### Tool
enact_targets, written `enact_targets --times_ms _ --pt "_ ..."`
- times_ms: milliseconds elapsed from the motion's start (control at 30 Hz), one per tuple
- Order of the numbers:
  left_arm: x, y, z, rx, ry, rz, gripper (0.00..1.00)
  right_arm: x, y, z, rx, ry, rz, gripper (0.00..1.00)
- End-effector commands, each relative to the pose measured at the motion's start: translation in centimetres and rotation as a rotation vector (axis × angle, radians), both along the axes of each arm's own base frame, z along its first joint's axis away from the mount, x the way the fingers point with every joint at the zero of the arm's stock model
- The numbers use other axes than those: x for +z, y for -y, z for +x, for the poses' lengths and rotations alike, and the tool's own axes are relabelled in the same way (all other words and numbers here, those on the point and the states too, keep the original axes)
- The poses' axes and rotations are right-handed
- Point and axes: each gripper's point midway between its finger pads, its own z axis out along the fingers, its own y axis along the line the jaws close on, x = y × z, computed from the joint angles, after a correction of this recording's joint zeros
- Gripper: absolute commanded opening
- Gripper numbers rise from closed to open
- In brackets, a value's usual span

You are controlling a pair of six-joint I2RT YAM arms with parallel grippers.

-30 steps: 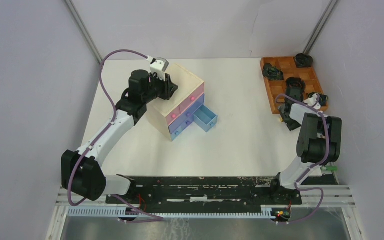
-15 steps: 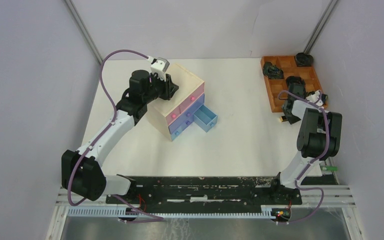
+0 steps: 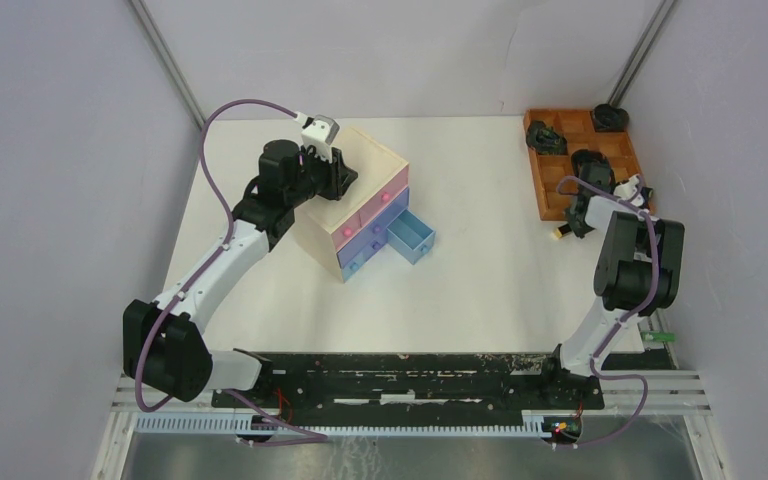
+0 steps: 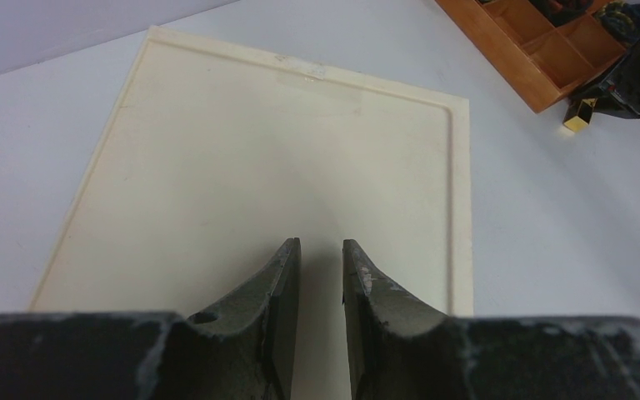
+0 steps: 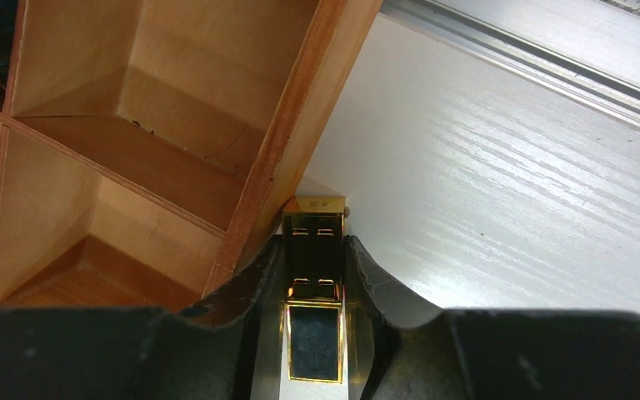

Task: Organize the makeup
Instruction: Pick up the lipstick at the center of the board, then place the lipstick in the drawer.

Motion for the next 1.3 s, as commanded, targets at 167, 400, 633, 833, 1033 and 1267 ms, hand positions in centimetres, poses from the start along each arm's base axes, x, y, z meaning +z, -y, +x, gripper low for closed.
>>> enact_targets --times_ms 167,400,633,833,1033,1267 --pt "-11.5 -1.6 -5.3 -0.027 -0.400 0.182 0.33 -0.5 -7.3 -2.5 0.221 0.044 0.238 0.01" --pt "-11.5 -1.7 -5.2 -0.018 -0.397 0.186 0.33 5.5 -12.7 -2.8 0.428 0.113 0.184 0.01" --pt "-11.4 -2.0 -5.1 -0.005 -0.387 0.195 0.33 12.2 -21.2 1.2 0.710 0.242 0.197 0.01" --pt "-11.5 -2.2 -5.1 0.002 -0.386 0.203 0.33 13.8 -28.8 3.2 0.886 0.273 0.212 0.01" --pt "-11.7 -2.2 -5.1 0.001 -0.390 0.207 0.33 13.4 -35.8 2.4 1.081 0.271 0.255 0.01" --pt "-11.9 -2.3 -5.2 0.004 -0.395 0.214 0.33 13.5 -39.5 0.6 1.199 0.276 0.293 0.01"
